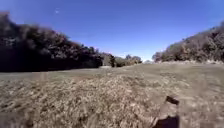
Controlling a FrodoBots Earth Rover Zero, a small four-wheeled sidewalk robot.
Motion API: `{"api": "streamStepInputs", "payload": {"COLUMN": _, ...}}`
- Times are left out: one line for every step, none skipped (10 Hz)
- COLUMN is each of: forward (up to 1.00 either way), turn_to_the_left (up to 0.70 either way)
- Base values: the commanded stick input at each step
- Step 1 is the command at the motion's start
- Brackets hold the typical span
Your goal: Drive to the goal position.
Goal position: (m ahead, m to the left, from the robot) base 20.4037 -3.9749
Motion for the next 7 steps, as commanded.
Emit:
{"api": "streamStepInputs", "payload": {"forward": 1.00, "turn_to_the_left": 0.00}}
{"api": "streamStepInputs", "payload": {"forward": 1.00, "turn_to_the_left": 0.00}}
{"api": "streamStepInputs", "payload": {"forward": 1.00, "turn_to_the_left": 0.00}}
{"api": "streamStepInputs", "payload": {"forward": 1.00, "turn_to_the_left": 0.00}}
{"api": "streamStepInputs", "payload": {"forward": 1.00, "turn_to_the_left": 0.00}}
{"api": "streamStepInputs", "payload": {"forward": 1.00, "turn_to_the_left": 0.00}}
{"api": "streamStepInputs", "payload": {"forward": 1.00, "turn_to_the_left": 0.00}}
